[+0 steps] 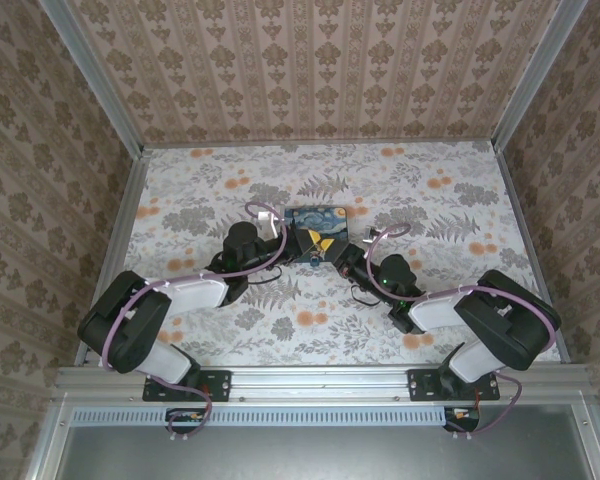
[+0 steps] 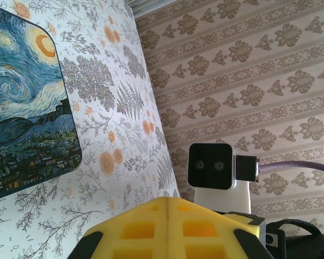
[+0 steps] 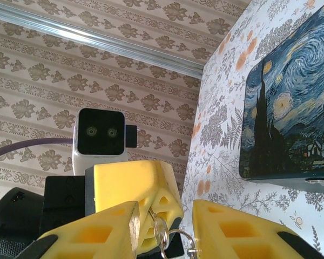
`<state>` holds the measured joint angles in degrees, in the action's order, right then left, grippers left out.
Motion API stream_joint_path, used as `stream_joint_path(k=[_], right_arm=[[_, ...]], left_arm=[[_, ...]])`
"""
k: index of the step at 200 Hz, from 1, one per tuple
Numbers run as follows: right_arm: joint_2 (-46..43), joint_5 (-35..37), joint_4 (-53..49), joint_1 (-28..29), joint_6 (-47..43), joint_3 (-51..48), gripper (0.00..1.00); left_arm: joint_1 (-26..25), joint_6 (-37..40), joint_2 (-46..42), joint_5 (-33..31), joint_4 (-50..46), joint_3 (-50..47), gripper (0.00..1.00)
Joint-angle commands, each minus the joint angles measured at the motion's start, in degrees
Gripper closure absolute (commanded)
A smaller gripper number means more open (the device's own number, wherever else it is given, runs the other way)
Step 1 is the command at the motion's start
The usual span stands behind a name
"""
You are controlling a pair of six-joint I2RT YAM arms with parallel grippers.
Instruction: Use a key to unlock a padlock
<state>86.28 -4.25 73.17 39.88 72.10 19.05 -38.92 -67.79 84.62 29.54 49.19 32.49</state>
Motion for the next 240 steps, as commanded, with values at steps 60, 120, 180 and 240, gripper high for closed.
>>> stream_joint_path(k=[60,120,180,240], right_arm=[[1.90,0.21,2.96,1.16,0.41,2.92,0.70],[2.11,0.29,3.11,1.34,0.51,2.44,0.74],[1.83,0.81,3.12,1.31,0.53,1.30,0.80],[1.62,0.77,3.13,1.29,0.43,0.64,0.84]], left_arm=[[-0.11,1.53,-1.37,-0.46,0.73,0.56,1.00],[0.04,1.67,-1.21,-0.70,0.57,0.73,1.00],[-0.02,1.85,-1.04,-0.80,0.31,0.95,1.00],[0.04,2.05,-0.79,-1.06,-0.19,1.15,1.00]])
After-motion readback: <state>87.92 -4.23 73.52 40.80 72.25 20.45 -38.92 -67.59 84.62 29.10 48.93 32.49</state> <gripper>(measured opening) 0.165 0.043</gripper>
